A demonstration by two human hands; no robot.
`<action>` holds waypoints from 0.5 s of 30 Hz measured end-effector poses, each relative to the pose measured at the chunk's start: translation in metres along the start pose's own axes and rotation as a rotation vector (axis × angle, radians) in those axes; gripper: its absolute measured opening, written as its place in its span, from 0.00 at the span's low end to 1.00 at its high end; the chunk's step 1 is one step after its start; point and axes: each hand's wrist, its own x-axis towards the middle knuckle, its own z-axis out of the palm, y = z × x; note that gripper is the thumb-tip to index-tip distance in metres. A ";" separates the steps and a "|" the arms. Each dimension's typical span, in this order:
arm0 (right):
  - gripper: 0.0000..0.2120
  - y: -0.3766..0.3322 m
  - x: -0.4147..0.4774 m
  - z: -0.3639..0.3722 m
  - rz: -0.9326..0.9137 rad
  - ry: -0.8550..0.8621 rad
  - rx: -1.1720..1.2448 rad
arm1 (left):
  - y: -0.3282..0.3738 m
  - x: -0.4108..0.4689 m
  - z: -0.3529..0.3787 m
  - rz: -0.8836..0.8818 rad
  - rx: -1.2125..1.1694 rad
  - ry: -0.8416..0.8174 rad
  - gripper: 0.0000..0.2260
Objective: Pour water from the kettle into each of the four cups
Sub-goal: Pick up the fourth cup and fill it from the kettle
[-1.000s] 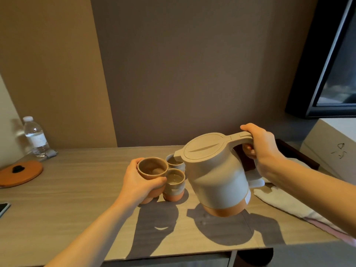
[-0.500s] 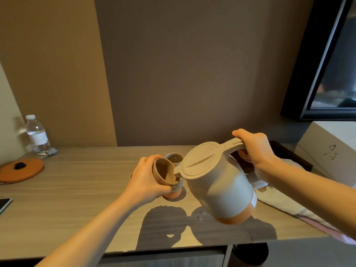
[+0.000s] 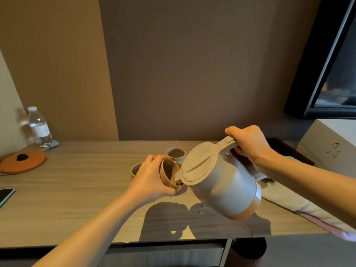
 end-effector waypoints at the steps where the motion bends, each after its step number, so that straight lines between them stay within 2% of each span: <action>1: 0.25 -0.002 0.001 0.001 -0.007 -0.003 -0.021 | 0.001 -0.002 0.002 -0.003 -0.014 0.009 0.39; 7: 0.25 -0.016 0.005 0.007 -0.127 -0.023 -0.170 | -0.003 -0.008 0.012 -0.009 -0.041 0.041 0.40; 15: 0.20 -0.022 0.013 0.009 -0.161 -0.003 -0.225 | -0.005 -0.010 0.012 -0.015 -0.073 0.064 0.38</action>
